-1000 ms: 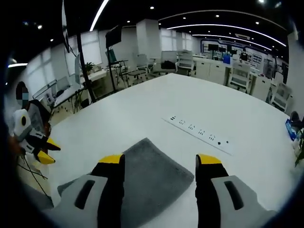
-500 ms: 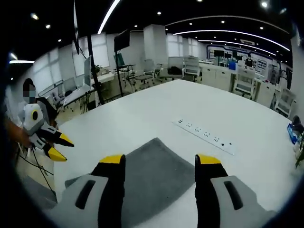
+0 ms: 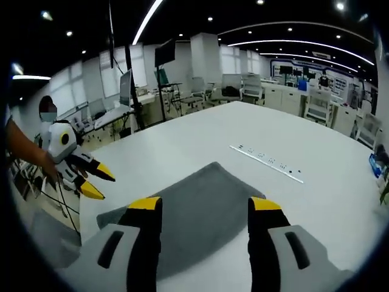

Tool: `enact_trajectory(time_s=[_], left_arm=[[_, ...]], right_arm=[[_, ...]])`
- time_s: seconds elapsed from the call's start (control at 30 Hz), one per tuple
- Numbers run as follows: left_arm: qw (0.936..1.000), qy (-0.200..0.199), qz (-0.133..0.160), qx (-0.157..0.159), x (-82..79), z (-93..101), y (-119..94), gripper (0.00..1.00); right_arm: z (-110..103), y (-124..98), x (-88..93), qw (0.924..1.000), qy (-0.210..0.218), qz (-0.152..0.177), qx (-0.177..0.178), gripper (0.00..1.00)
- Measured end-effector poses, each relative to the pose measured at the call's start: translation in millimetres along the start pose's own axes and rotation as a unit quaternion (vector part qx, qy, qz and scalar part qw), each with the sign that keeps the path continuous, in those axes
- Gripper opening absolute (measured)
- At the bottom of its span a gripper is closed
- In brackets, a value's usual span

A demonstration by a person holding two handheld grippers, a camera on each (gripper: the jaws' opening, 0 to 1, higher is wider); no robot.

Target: Fold the towel on the table until its edges align and the towel forms a compact rectangular stack.

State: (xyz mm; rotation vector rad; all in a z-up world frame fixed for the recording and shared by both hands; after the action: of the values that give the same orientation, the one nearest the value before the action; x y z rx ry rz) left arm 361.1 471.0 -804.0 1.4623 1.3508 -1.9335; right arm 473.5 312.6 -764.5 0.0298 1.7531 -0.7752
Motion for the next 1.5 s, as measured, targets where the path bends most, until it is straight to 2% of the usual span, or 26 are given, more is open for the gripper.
enact_trajectory(time_s=[0.1, 0.33, 0.6, 0.73, 0.9, 0.97, 1.0, 1.1, 1.13, 1.2, 1.37, 1.5], left_arm=[[0.9996, 0.004, -0.010, 0.027, 3.4, 10.6, 2.4, 0.27], [0.9985, 0.016, -0.025, 0.046, 10.4, 17.8, 6.5, 0.27], [0.9947, 0.017, -0.061, 0.081, 29.0, 31.2, 7.6, 0.26], [0.9922, 0.021, -0.080, 0.094, 41.9, 35.6, 5.2, 0.26], [0.9889, 0.023, -0.103, 0.105, 59.3, 31.7, 5.2, 0.24], [0.9867, 0.034, -0.115, 0.109, 68.0, 32.2, 4.6, 0.24], [0.9839, 0.048, -0.134, 0.108, 76.5, 30.8, 3.6, 0.23], [0.9813, 0.058, -0.144, 0.114, 86.6, 33.0, 4.1, 0.23], [0.9792, 0.060, -0.156, 0.115, 92.3, 33.1, 3.3, 0.23], [0.9801, 0.072, -0.147, 0.113, 90.2, 34.1, 2.0, 0.23], [0.9804, 0.059, -0.147, 0.117, 88.8, 36.3, 0.0, 0.25], [0.9788, 0.065, -0.147, 0.127, 90.7, 42.2, -1.6, 0.31]], right_arm=[[-5.0, -5.4, 4.9, 1.0000, 0.002, 0.003, -0.005, 0.54], [-9.7, -14.8, 20.0, 0.9999, 0.008, 0.002, -0.011, 0.52], [-27.4, -18.3, 35.4, 0.9997, 0.000, 0.000, -0.026, 0.48], [-39.4, -18.3, 47.0, 0.9993, 0.001, -0.006, -0.036, 0.47], [-41.3, -20.5, 57.6, 0.9989, 0.010, -0.014, -0.044, 0.47], [-45.8, -22.4, 60.0, 0.9988, 0.007, -0.015, -0.047, 0.46], [-47.8, -22.9, 61.4, 0.9986, 0.005, -0.017, -0.050, 0.46], [-55.9, -23.6, 69.0, 0.9980, -0.001, -0.025, -0.058, 0.47], [-59.0, -23.4, 72.1, 0.9977, -0.002, -0.028, -0.062, 0.46], [-68.7, -23.3, 81.0, 0.9968, -0.006, -0.039, -0.069, 0.46], [-76.9, -21.3, 92.3, 0.9955, -0.005, -0.050, -0.080, 0.46], [-88.0, -21.1, 97.7, 0.9939, -0.012, -0.055, -0.095, 0.46]])
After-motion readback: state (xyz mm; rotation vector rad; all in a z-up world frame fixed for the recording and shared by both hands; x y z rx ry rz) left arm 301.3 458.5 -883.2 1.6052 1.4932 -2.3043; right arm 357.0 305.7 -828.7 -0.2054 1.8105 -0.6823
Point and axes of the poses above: the point that each gripper's makers call its tool centre point, and the gripper's own axes: y roughly forward along the fingers, z roughly to its right, x roughly out of its underside, the point moved 2 cm from there along -y, roughly backward along the fingers, and after that the axes turned 5 degrees about -x, right-handed, at the moved point
